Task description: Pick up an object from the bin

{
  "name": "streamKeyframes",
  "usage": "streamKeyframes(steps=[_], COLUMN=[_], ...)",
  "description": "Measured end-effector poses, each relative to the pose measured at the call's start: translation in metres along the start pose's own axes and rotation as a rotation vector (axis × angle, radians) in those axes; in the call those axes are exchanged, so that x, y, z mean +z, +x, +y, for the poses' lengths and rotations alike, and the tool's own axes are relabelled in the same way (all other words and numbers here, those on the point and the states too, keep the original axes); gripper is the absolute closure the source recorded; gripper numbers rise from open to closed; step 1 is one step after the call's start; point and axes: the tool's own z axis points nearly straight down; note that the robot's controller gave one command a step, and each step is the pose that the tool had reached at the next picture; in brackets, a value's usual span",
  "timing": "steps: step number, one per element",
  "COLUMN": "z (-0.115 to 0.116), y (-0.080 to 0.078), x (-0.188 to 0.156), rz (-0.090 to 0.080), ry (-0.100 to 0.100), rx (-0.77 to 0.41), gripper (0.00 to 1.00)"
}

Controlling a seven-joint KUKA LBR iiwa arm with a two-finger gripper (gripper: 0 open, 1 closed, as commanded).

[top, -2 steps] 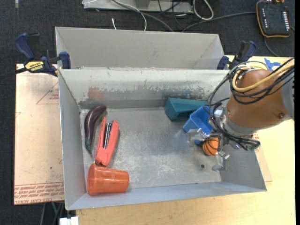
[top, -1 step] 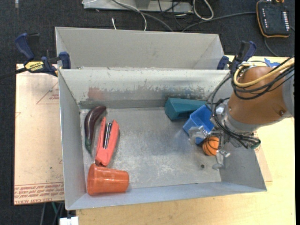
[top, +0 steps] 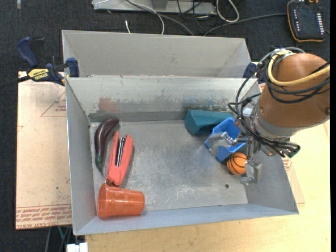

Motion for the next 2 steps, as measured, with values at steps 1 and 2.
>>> streamKeyframes(steps=[1,2], z=[-0.088,-0.025], y=[0.013,-0.026], x=[0.099,0.010], rz=[0.002,-0.019], ry=[-0.002,0.011], rx=[0.145,0.027], gripper=[0.00,0.00])
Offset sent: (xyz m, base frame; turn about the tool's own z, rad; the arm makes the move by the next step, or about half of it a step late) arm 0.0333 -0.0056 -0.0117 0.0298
